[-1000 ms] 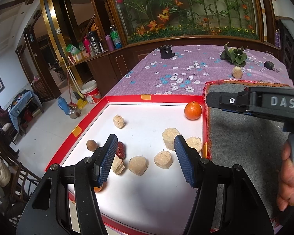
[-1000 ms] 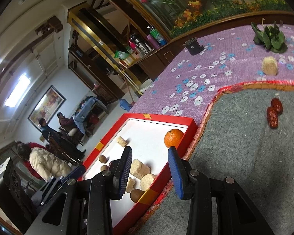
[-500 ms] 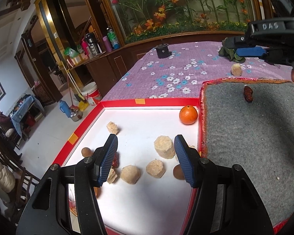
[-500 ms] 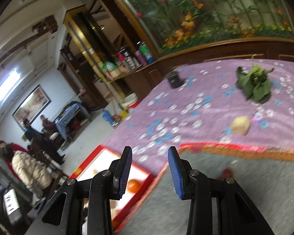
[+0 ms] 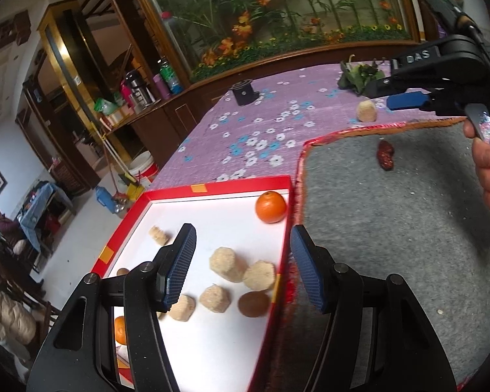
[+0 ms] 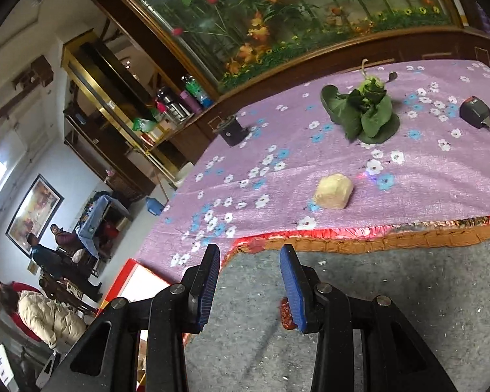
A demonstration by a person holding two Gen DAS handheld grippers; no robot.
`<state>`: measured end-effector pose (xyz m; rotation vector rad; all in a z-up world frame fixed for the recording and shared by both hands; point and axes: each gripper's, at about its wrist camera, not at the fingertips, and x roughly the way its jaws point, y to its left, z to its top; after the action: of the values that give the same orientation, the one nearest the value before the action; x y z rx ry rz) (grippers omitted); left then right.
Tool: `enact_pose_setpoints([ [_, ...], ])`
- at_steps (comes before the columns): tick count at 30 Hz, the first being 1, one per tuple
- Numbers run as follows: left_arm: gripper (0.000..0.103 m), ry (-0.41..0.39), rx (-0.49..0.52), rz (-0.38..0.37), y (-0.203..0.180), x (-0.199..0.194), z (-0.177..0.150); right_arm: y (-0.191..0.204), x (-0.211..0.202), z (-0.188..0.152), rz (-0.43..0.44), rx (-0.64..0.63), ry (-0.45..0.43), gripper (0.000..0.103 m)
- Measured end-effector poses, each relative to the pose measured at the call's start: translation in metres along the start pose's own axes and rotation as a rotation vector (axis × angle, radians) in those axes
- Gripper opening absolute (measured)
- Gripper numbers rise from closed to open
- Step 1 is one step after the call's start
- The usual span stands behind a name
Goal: Organize fruits
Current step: 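Move the right tool to the grey mat and grasp a red date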
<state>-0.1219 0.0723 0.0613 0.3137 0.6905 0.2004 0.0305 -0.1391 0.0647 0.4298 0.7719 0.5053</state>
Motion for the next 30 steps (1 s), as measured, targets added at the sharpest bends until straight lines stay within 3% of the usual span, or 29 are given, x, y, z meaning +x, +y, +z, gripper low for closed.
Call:
enact_pose_setpoints([
  [30, 0.061, 0.012, 0.085, -0.066, -0.044, -0.002, 0.005, -0.009, 0.002, 0.004, -0.053, 0.031, 0.022, 0.037],
])
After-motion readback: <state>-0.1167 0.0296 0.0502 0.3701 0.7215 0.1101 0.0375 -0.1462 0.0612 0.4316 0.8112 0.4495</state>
